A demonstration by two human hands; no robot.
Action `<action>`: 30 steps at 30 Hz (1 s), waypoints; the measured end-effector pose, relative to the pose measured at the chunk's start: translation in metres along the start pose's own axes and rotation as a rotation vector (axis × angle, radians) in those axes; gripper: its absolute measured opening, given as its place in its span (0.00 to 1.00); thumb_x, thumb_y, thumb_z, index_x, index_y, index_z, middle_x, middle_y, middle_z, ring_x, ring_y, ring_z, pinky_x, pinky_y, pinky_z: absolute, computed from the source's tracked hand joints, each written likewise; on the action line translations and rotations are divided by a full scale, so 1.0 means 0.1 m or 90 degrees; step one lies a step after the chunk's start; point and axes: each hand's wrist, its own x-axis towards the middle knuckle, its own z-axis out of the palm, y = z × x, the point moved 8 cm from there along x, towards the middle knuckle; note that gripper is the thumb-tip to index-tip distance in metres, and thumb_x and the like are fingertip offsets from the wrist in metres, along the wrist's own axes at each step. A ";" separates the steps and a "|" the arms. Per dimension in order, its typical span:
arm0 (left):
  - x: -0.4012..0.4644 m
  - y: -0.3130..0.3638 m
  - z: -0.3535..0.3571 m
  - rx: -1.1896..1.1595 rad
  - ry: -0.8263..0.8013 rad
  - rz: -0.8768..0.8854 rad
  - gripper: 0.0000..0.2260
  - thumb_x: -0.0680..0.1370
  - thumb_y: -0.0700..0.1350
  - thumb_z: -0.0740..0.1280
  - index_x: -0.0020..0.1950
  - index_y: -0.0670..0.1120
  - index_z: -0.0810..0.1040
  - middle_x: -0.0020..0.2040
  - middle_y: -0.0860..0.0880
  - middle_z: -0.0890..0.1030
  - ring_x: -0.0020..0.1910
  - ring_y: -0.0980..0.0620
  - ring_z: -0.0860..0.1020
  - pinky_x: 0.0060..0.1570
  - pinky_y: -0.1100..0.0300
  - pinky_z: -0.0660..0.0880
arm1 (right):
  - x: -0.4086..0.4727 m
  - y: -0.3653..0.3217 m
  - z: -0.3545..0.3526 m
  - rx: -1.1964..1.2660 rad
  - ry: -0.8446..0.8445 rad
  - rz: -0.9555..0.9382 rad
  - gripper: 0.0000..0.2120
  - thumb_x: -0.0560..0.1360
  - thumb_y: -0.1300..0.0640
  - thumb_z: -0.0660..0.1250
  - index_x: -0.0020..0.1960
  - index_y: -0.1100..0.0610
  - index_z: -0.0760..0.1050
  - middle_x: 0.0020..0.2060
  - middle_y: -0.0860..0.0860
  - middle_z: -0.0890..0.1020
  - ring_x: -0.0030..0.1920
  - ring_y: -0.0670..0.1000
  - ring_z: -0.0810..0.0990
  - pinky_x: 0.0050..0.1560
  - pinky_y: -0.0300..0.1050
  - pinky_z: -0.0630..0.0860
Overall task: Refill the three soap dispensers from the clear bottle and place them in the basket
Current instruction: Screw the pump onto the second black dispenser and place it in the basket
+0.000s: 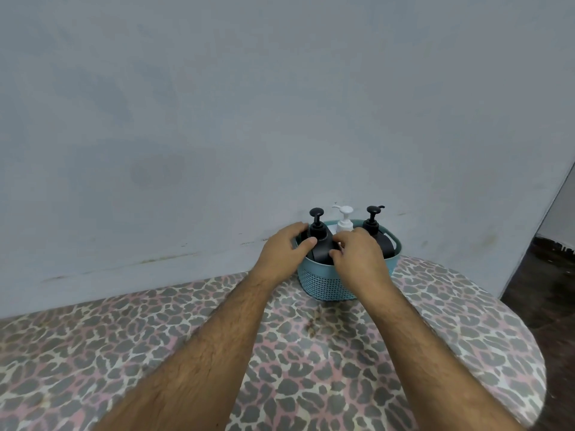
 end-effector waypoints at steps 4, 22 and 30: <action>-0.01 0.05 0.01 0.046 -0.019 0.011 0.17 0.77 0.50 0.70 0.65 0.53 0.78 0.52 0.65 0.78 0.54 0.64 0.72 0.50 0.73 0.67 | 0.07 -0.02 0.01 -0.006 -0.021 -0.005 0.05 0.78 0.61 0.67 0.47 0.59 0.82 0.37 0.52 0.77 0.43 0.54 0.78 0.40 0.44 0.67; 0.15 -0.04 0.12 0.269 -0.091 -0.042 0.22 0.75 0.63 0.66 0.68 0.65 0.71 0.60 0.55 0.80 0.57 0.53 0.76 0.53 0.54 0.74 | 0.19 0.11 0.08 -0.095 -0.096 0.038 0.06 0.78 0.61 0.66 0.46 0.58 0.82 0.34 0.51 0.77 0.40 0.53 0.77 0.32 0.43 0.64; -0.22 0.10 -0.06 0.354 -0.046 0.000 0.25 0.83 0.57 0.56 0.79 0.51 0.60 0.79 0.50 0.59 0.78 0.48 0.55 0.75 0.46 0.57 | 0.02 0.03 0.00 -0.035 -0.077 -0.005 0.09 0.78 0.65 0.62 0.44 0.62 0.80 0.38 0.54 0.76 0.43 0.56 0.76 0.40 0.44 0.65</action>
